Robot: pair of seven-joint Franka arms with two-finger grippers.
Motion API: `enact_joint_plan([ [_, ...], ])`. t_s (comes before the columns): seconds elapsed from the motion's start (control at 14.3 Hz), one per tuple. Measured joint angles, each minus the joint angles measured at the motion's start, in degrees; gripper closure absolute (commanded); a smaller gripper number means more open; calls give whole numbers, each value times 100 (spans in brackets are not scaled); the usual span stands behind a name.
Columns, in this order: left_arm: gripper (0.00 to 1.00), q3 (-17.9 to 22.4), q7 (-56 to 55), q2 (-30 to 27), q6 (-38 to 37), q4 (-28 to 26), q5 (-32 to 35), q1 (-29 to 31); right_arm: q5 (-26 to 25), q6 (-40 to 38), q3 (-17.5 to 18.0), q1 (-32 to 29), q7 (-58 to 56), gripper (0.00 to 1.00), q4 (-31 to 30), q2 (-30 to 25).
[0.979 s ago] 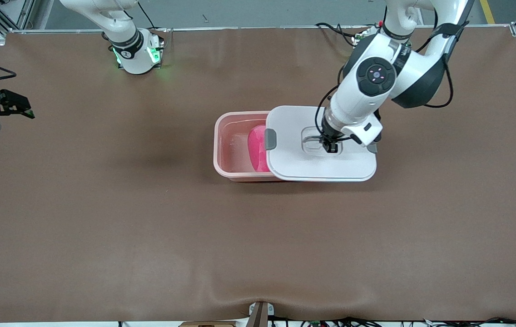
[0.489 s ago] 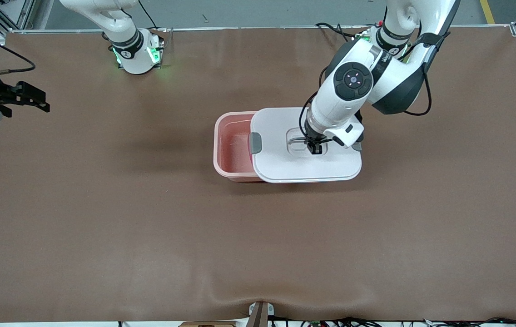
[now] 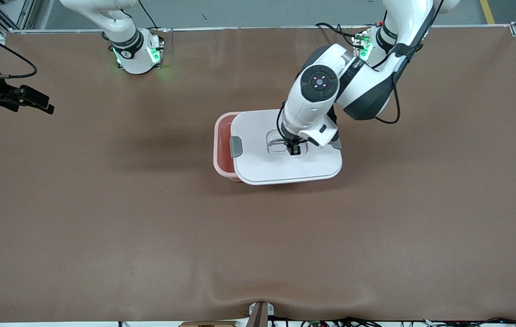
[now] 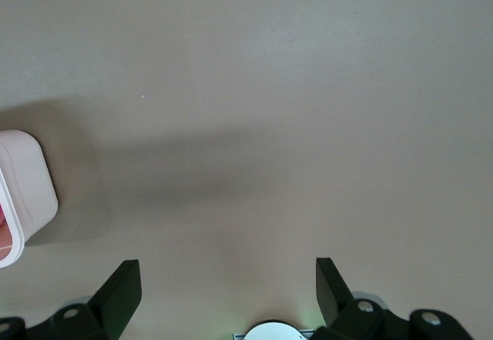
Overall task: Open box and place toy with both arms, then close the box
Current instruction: 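Carry the lid over the box with the left gripper while the right gripper retracts, then lower the lid onto the box and release the handle with the left gripper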
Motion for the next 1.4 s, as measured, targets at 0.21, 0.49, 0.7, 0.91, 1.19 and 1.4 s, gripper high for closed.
enact_joint_plan([
  [0.21,100,6,-337,291,0,254,126,-190,0,164,-18,-4,132,0,1,-35],
  [0.49,100,25,-537,622,0,553,281,-432,-6,289,-34,-11,-74,0,9,-57],
  [0.7,100,29,-645,754,2,607,375,-584,-6,208,-74,-21,-364,0,40,-57],
  [0.91,100,28,-647,891,2,616,676,-785,-8,-201,-86,-33,-368,0,379,37],
  [1.19,100,41,-668,969,6,665,761,-936,-8,-540,-95,-49,-368,0,766,285],
  [1.4,100,46,-668,972,22,668,761,-935,-8,-471,-96,-51,-386,0,819,348],
])
